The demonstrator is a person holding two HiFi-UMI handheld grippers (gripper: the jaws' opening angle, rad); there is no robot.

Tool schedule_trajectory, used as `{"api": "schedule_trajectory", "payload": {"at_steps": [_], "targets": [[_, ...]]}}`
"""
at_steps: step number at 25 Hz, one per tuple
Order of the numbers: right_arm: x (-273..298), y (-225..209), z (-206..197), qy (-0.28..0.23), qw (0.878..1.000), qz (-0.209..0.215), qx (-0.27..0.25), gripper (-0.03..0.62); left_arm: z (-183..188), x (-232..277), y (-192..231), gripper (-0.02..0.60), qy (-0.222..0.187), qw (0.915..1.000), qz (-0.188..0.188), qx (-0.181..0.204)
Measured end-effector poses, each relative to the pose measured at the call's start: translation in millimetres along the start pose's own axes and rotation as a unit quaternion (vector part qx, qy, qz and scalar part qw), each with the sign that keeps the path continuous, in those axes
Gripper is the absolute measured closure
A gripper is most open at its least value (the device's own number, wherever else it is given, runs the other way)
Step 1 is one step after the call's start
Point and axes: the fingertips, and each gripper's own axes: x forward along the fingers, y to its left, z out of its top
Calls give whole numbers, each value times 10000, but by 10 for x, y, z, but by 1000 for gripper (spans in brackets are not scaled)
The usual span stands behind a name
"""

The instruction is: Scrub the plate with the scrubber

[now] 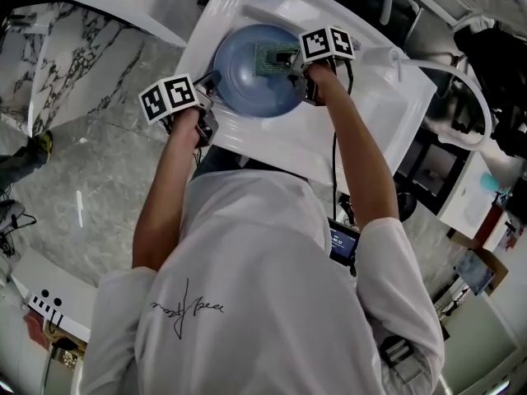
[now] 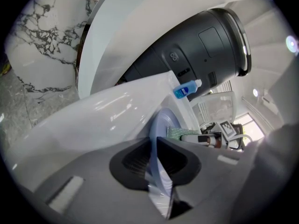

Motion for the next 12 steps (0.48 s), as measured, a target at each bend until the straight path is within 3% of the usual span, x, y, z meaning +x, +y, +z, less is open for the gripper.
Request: {"api": "schedule_trajectory", "payload": {"at_steps": [12], "targets": [[-244,-259,-74,107,9996,-276,20,533,-8,-4,0,480,-27,10000,0,-1]]}}
